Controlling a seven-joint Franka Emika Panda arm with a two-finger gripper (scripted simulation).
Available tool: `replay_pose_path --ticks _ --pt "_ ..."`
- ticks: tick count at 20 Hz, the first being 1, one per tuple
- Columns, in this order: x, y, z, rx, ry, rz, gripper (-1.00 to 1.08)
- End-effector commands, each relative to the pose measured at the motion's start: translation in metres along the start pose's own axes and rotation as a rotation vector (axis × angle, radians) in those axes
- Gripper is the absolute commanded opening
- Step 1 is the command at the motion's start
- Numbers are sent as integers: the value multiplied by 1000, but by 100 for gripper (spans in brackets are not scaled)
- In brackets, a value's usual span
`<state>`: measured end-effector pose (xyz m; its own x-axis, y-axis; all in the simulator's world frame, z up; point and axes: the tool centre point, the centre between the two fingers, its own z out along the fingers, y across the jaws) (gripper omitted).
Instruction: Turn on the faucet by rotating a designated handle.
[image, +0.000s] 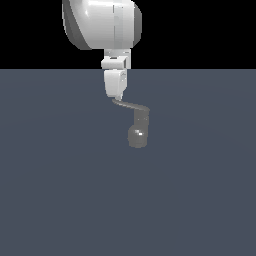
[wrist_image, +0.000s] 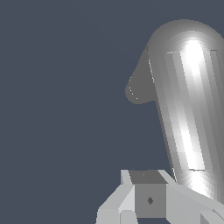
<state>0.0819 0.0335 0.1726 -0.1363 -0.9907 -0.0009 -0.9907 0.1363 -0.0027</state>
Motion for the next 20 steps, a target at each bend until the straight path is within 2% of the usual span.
replay_pose_path --ticks 1,15,17,20 --pt "-1 9 0 -3 1 0 -100" --pt "-9 52 0 -3 1 0 -100" --pt "-5 47 0 0 1 5 -100" --pt "-1 54 0 0 1 4 -100"
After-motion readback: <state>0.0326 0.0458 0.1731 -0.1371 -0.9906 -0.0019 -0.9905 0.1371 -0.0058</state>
